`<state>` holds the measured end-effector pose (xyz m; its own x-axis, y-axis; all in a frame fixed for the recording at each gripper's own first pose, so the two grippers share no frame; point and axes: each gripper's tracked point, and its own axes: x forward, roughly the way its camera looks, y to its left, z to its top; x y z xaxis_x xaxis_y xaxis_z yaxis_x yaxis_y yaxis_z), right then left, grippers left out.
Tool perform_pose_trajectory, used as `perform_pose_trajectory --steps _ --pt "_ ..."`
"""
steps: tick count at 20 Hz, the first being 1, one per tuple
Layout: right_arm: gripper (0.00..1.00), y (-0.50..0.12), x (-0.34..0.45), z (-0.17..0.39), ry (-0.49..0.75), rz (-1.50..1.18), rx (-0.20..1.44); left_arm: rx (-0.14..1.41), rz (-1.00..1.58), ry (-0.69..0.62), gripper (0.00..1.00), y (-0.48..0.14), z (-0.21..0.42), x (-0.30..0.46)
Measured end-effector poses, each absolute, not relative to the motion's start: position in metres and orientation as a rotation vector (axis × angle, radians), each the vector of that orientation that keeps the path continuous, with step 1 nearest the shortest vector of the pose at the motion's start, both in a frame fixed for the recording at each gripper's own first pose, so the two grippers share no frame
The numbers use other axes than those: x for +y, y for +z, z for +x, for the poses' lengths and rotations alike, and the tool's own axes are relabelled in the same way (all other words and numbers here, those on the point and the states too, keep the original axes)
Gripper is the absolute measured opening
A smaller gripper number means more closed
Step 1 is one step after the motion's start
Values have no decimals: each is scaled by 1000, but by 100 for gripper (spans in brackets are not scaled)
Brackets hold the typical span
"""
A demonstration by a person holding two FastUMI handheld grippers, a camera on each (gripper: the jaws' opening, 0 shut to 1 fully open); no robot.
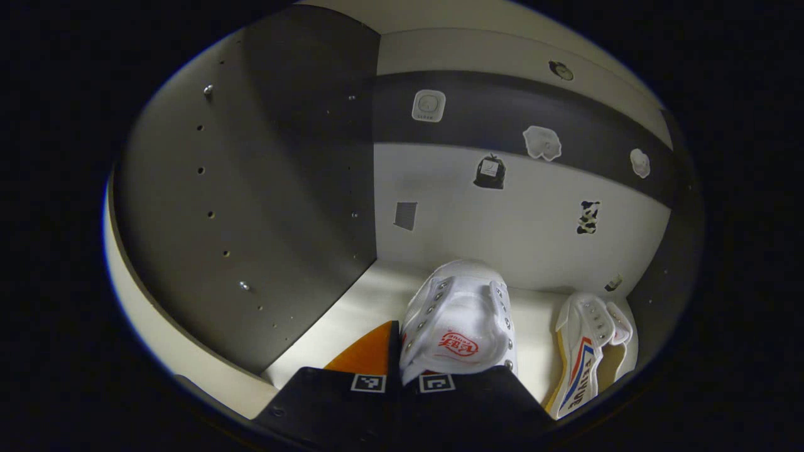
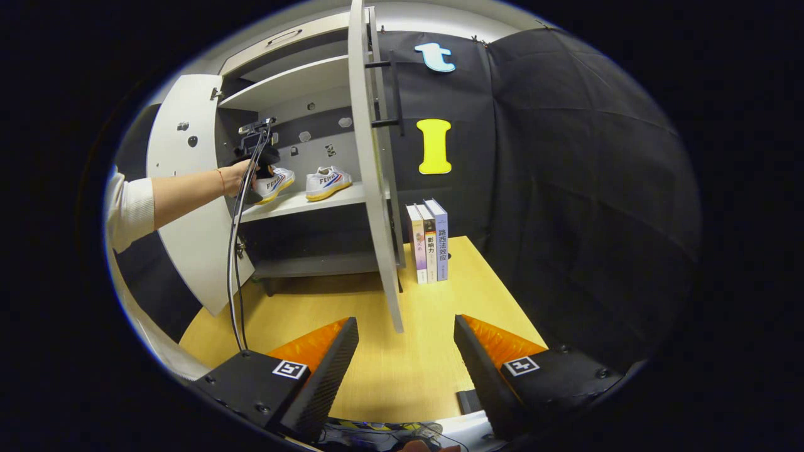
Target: Grab one shoe with the right hand and put it into the shoe cabinet, grab the other shoe with the left hand and put it into the shoe cabinet; then close the right door with the right hand and the left door with the left hand.
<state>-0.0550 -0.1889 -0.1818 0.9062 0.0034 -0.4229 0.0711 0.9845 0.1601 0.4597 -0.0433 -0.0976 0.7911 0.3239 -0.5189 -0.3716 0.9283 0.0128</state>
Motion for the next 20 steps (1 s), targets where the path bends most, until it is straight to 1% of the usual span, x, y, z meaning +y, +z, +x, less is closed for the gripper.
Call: perform_pose_trajectory --steps 2,6,8,9,10,11,12,13,16,17,20 --pt "97 -183 -196 -54 -47 175 439 550 -78 404 5 -106 464 -40" --pt "98 -186 -202 -54 -58 178 443 567 -53 421 5 -113 468 -39" --pt "98 -186 -200 -53 -57 185 444 597 -77 392 10 -121 467 -46" --pt "98 -186 -199 -54 -56 187 444 589 -89 381 17 -122 470 -45" --pt "97 -187 -198 -55 -54 186 444 583 -102 369 20 -119 471 -47" --pt "97 -186 -196 -54 -52 182 444 588 -105 356 22 -120 471 -48" --pt "97 -187 -195 -54 -50 179 444 594 -107 345 20 -119 468 -49" --pt "97 -186 -194 -55 -48 178 443 593 -109 343 27 -118 468 -49" --pt "97 -184 -188 -56 -44 186 439 600 -124 367 36 -116 460 -41" --pt "97 -183 -186 -56 -42 186 437 606 -129 382 45 -116 456 -38" --pt "98 -181 -183 -57 -37 182 430 601 -169 365 58 -108 445 -43"
